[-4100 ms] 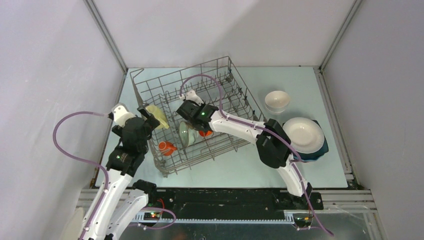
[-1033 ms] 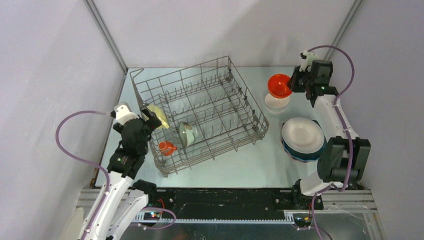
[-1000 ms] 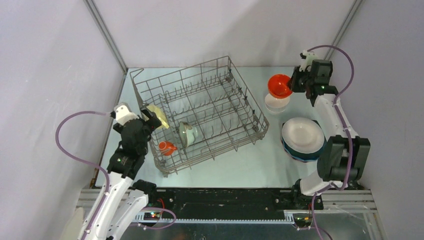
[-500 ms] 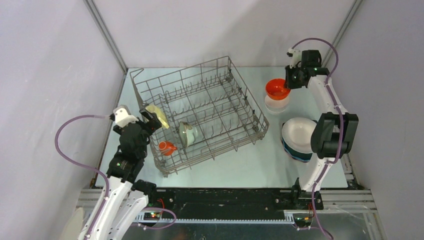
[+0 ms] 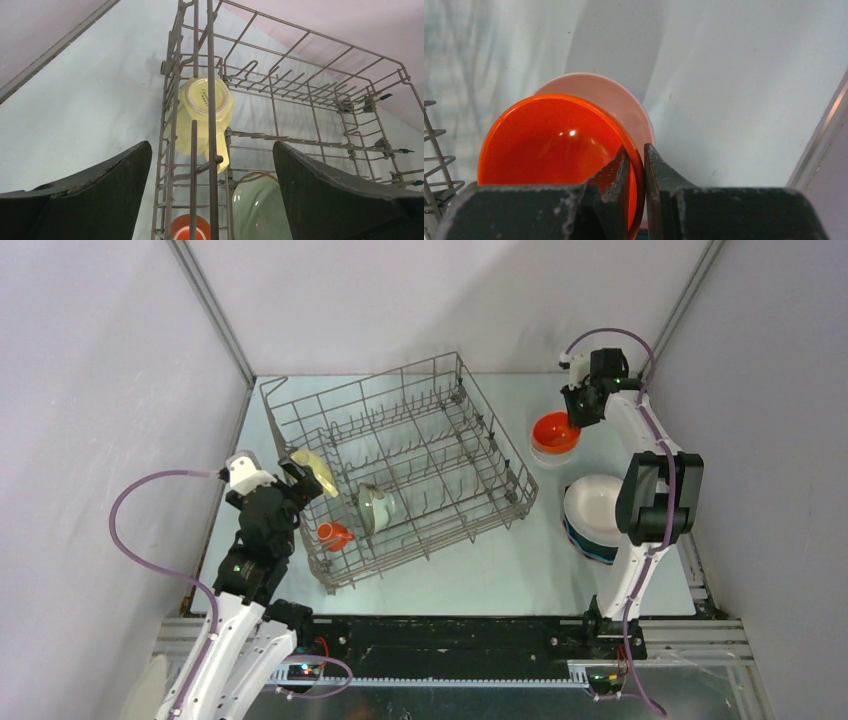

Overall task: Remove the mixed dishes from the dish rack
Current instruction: Place the bowl at the center of the board.

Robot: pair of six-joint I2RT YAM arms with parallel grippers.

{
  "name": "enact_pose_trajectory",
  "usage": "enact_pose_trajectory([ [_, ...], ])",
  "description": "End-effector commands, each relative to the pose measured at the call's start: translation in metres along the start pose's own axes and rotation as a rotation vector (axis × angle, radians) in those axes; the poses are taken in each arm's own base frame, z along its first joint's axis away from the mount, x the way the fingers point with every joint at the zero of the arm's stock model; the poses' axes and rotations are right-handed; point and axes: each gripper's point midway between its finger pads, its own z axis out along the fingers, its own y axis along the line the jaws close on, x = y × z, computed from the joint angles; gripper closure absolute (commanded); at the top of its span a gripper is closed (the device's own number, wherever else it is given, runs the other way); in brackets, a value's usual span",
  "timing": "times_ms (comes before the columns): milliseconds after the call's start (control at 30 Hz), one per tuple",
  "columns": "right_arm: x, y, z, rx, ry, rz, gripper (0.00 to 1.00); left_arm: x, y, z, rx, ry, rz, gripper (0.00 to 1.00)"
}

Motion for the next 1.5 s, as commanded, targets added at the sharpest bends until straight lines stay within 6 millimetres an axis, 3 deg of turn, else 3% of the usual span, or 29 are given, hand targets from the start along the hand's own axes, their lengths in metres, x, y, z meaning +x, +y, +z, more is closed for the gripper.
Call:
enact_pose_trajectory([
  [0,-0.022,-0.002,-0.007,0.013,-0.063,-0.088,0.91,0.01,0.01,0.002,-0.036,0.02,0.032,0.02],
  [167,-0.019,0.003,0.0,-0.002,-0.059,-0.138,0.81,0.011,0.012,0.003,-0.047,0.023,0.035,0.02],
  [367,-0.013,0.014,0.012,-0.025,-0.028,-0.23,0.75,0.012,0.013,0.003,-0.056,0.025,0.034,0.02],
  [600,-0.012,0.012,0.012,-0.017,-0.031,-0.244,0.65,0.012,0.013,0.004,-0.061,0.03,0.036,0.02],
  [833,-0.013,0.011,0.01,-0.019,-0.038,-0.24,0.62,0.012,0.012,0.004,-0.057,0.032,0.033,0.02],
  [967,-0.02,0.009,0.003,-0.011,-0.08,-0.203,0.53,0.012,0.013,0.003,-0.06,0.033,0.035,0.02],
  [1033,-0.028,0.011,-0.005,-0.01,-0.129,-0.174,0.44,0.012,0.013,0.003,-0.057,0.031,0.033,0.02],
  [1067,-0.039,0.005,-0.016,0.003,-0.182,-0.159,0.35,0.012,0.012,0.003,-0.053,0.033,0.032,0.02],
  [1100,-0.036,0.004,-0.019,0.004,-0.195,-0.122,0.28,0.011,0.011,0.002,-0.05,0.033,0.031,0.02],
  [1133,-0.045,0.0,-0.031,0.018,-0.256,-0.077,0.08,0.012,0.01,0.002,-0.043,0.038,0.032,0.02],
  [1167,-0.048,-0.002,-0.037,0.023,-0.285,-0.055,0.04,0.011,0.009,0.001,-0.038,0.038,0.03,0.02],
  [1333,-0.073,-0.003,-0.107,0.037,-0.525,0.091,0.0,0.005,0.003,-0.007,-0.007,0.055,0.016,0.02],
  [1467,-0.081,0.003,-0.159,0.052,-0.689,0.191,0.0,-0.013,-0.011,-0.019,0.052,0.052,-0.029,0.02],
])
